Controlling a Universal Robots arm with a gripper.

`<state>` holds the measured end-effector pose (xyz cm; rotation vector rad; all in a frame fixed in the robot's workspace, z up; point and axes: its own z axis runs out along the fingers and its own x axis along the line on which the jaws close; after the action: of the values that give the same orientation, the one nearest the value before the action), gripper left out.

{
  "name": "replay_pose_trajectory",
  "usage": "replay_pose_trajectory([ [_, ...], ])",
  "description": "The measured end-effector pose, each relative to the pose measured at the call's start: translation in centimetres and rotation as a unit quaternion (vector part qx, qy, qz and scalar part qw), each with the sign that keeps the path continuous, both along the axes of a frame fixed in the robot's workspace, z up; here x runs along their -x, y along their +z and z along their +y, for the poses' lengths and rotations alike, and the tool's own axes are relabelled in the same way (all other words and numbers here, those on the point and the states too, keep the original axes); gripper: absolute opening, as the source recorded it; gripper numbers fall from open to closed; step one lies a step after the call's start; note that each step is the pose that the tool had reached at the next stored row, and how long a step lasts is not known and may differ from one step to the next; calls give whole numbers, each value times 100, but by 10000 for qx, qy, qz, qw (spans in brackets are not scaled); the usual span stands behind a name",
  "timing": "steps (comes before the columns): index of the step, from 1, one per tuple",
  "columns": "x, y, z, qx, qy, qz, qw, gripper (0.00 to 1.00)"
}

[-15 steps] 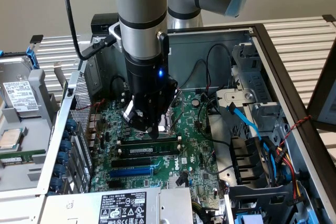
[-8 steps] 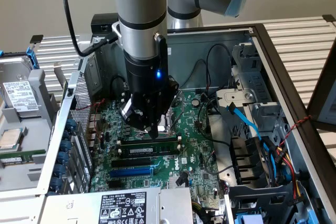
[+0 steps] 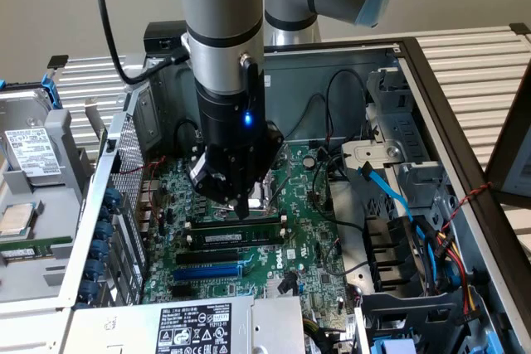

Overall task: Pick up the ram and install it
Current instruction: 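Press down the ram until it locks into place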

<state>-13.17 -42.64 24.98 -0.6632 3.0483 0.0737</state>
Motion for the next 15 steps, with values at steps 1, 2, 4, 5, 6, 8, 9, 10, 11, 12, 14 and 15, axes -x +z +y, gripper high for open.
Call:
replay_pose_trajectory([
  [1, 1, 0, 0, -6, -61, 4, 10000, 11],
  [2, 1, 0, 0, -12, -123, 8, 9999, 11],
  [4, 3, 0, 0, -24, -245, 18, 9997, 11],
  [5, 4, 0, 0, -30, -303, 22, 9995, 11],
  [6, 5, 0, 0, -36, -366, 26, 9993, 11],
  [8, 7, 0, 0, -49, -484, 36, 9988, 11],
  [9, 8, 0, 0, -56, -544, 42, 9985, 11],
  [10, 9, 0, 0, -63, -610, 48, 9981, 11],
  [11, 9, 0, 0, -68, -668, 53, 9977, 11],
  [12, 10, 0, 0, -72, -729, 60, 9973, 11],
  [14, 11, 0, 0, -80, -855, 74, 9963, 11],
  [15, 12, 0, 0, -84, -919, 81, 9957, 11],
])
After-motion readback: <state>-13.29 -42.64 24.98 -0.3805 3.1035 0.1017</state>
